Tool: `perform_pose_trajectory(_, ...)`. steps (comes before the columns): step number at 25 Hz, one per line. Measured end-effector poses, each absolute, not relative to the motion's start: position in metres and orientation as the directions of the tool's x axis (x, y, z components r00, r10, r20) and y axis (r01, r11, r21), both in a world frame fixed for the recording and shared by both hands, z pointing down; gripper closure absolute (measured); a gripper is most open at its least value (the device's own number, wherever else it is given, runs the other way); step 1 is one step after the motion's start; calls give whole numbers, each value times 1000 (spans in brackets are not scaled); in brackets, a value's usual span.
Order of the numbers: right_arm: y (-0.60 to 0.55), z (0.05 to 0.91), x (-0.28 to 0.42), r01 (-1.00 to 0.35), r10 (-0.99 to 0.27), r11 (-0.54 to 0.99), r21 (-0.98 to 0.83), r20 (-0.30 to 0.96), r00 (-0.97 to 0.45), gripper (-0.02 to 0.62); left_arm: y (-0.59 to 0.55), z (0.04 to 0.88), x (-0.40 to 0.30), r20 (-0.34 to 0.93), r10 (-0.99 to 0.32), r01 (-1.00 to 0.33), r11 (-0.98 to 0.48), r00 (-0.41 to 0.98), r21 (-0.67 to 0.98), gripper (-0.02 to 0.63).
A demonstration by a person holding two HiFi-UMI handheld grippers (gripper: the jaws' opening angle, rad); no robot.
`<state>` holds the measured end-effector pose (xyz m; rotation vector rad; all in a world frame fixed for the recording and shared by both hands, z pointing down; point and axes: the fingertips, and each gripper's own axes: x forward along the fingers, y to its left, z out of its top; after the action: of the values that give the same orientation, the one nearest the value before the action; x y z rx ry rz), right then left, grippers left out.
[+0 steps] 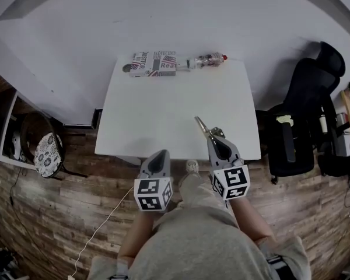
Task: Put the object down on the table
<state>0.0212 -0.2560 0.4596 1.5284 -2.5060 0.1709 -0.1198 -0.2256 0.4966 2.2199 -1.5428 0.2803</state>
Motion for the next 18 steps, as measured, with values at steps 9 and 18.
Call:
perform_pose_trajectory(9, -306, 490, 26, -886, -849, 463, -5, 286, -445, 588, -268, 511, -119, 423, -838, -936, -269, 345, 229, 597)
perform_pose_trajectory(18, -340, 522, 38, -893, -836, 450, -30, 338, -433, 588, -293, 526, -112, 452, -825, -938, -259, 340, 232, 597)
